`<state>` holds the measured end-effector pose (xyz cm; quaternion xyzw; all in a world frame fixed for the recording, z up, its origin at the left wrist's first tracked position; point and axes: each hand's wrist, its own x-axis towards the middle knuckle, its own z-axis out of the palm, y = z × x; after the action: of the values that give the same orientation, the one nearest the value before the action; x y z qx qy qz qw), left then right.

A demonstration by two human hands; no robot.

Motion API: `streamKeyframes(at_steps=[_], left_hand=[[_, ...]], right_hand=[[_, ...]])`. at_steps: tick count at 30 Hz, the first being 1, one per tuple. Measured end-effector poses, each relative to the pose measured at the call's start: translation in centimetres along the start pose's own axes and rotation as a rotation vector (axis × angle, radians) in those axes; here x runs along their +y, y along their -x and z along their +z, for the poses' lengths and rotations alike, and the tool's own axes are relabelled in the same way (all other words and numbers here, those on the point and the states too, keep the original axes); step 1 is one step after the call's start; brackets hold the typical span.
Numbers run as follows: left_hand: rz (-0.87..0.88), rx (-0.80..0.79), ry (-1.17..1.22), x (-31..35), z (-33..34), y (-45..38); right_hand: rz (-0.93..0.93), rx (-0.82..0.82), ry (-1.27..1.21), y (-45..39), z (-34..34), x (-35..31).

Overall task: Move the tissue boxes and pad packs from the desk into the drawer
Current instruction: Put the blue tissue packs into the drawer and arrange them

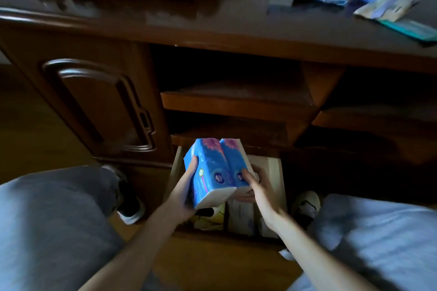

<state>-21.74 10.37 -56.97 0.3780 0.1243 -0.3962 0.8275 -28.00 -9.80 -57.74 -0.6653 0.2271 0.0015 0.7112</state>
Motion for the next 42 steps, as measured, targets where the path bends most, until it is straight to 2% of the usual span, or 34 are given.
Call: streamKeyframes(at_steps=[7,11,16,18,21,23,25,28,32,35,39,42], left_hand=[[-0.042,0.112,0.032,-1.5,-5.8,-3.2],[-0.050,0.248,-0.183,-1.9,-7.4,-2.9],[0.086,0.451,-0.508,-2.4,-7.5,-2.9],[0.197,0.446,-0.692,-2.6,-7.9,-3.0],[0.337,0.449,-1.214,-2.8,-8.1,-3.3],[0.417,0.429,-1.534,-3.0,-7.8,-3.7],[0.476,0.405,-1.680,-3.2,-7.7,-4.0],[0.413,0.414,-1.609,-3.1,-7.8,-4.0],[0.325,0.448,-1.112,-2.5,-8.4,-4.1],[0.220,0.462,-1.012,-2.3,-9.2,-4.3],[0.230,0.470,-0.954,-2.4,-9.1,-4.3],[0.231,0.465,-0.946,-2.4,-9.1,-4.4]], right_hand=[[0.143,-0.135,0.127,-4.1,1.0,4.7],[0.245,-0.233,0.290,-5.8,2.0,7.7],[0.128,-0.404,0.738,-5.7,4.4,10.7],[0.072,-0.430,0.891,-5.8,5.1,11.0],[0.101,-0.440,0.920,-6.4,4.9,11.3],[0.134,-0.361,0.937,-7.1,3.5,11.5],[0.157,-0.197,0.993,-8.5,1.4,11.7],[0.318,-0.056,1.095,-10.3,-1.5,12.8],[0.538,0.006,0.938,-11.4,-1.9,15.2],[0.538,0.039,0.960,-12.4,-1.3,16.5],[0.541,0.003,0.949,-14.0,-2.2,15.8],[0.478,0.221,0.792,-16.3,-3.2,14.1]])
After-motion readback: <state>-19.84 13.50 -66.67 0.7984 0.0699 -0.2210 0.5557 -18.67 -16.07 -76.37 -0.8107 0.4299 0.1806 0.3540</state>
